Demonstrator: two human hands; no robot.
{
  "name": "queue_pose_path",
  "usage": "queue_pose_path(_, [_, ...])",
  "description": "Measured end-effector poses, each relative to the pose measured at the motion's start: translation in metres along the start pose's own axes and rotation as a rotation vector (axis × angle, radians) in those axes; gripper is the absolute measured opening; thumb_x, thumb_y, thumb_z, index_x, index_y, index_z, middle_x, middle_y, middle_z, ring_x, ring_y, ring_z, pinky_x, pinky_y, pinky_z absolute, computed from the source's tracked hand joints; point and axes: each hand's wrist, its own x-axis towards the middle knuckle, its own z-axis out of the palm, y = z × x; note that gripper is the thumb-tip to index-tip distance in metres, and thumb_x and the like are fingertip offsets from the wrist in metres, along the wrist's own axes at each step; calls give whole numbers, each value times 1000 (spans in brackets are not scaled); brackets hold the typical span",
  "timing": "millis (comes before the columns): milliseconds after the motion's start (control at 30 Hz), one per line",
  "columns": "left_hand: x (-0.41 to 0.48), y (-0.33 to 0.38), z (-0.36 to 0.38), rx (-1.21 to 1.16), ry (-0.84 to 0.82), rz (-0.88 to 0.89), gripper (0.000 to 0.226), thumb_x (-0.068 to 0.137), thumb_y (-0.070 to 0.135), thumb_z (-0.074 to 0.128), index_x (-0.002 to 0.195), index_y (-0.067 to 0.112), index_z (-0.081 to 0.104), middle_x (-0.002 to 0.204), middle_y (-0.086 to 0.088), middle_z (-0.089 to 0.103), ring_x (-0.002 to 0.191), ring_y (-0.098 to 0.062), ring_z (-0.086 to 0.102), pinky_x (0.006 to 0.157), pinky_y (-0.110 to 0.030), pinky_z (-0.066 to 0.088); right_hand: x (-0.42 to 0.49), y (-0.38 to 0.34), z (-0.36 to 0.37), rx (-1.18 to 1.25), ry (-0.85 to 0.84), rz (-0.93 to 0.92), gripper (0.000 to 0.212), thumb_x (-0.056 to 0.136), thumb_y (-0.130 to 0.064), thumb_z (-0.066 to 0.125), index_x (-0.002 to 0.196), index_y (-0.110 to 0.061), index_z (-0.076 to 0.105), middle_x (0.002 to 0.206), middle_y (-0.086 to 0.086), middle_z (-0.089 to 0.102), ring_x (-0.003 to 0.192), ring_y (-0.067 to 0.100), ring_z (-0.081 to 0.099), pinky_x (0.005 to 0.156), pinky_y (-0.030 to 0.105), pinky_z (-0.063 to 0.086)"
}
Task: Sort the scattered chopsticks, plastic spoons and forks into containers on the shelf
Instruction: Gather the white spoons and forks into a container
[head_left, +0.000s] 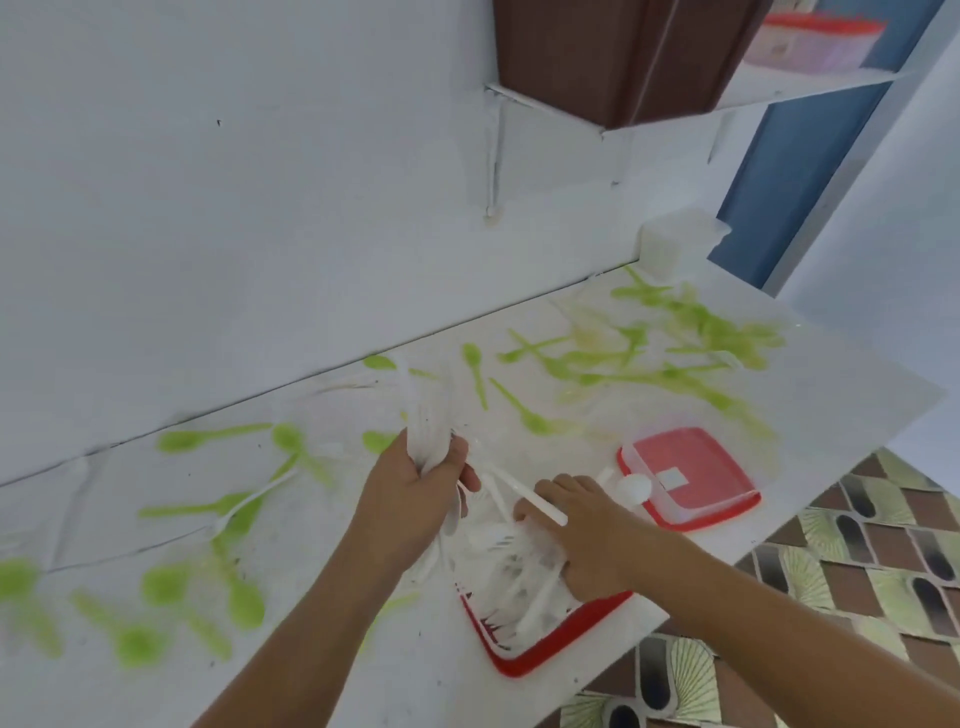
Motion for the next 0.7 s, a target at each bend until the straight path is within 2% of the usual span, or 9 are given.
queue_pose_path(67, [0,-11,15,-90,58,-47,22,107,23,55,92,9,62,74,-8,71,55,-25,58,54,-30,45,-10,3,6,147,70,-18,92,71,-21,64,156,-25,29,141,0,33,136,22,28,119,26,5])
queue_pose_path(133, [3,-18,22,-190,115,-82,25,107,21,54,86,9,61,73,-11,69,53,-26,54,52,-29,42,-17,5,7,268,101,-58,91,75,-24,67,157,-28,29,147,-2,32,144,17,16,115,19,-11])
queue_pose_path(267, [11,-27,24,-434,217,-153,17,107,19,55,94,7,58,74,-12,65,51,-22,52,48,-28,41,-14,7,4,427,125,-30,93,81,-50,78,159,-33,31,159,-13,27,142,-6,1,117,20,-20])
queue_pose_path(400, [19,-25,25,-481,299,-112,17,107,18,54,93,10,57,77,-13,64,52,-21,53,48,-29,43,-11,11,1,567,126,-88,93,79,-51,82,157,-24,39,162,-18,30,152,-7,0,121,15,-11])
queue_pose_path(500, [18,-22,27,-455,306,-56,21,108,20,52,90,11,57,77,-13,64,53,-21,54,50,-30,44,-30,27,-4,694,176,-56,66,82,-38,81,144,-31,59,153,-24,45,149,-11,19,128,24,8])
queue_pose_path(567, [16,-30,33,-344,263,-47,24,109,20,52,93,3,59,75,-14,66,51,-20,55,50,-29,45,-52,48,-5,756,338,131,44,83,-23,80,124,-38,71,137,-27,57,137,-13,39,124,25,23])
queue_pose_path(600, [15,-35,39,-272,217,-52,27,109,19,51,94,-2,59,74,-14,67,50,-21,57,50,-30,46,-64,59,-4,722,400,262,41,84,-21,79,120,-40,71,134,-26,57,132,-10,44,120,23,28])
queue_pose_path(633, [12,-41,47,-199,155,-53,27,109,19,51,95,-4,59,75,-13,70,51,-23,60,53,-32,47,-73,69,-2,649,404,388,42,85,-23,77,122,-40,68,134,-23,54,130,-2,46,115,23,30])
queue_pose_path(700, [7,-52,64,-60,13,-45,19,108,17,52,98,2,59,80,-11,73,57,-24,66,60,-34,49,-80,79,2,606,296,550,48,87,-30,75,131,-39,59,133,-17,51,118,8,53,103,29,41])
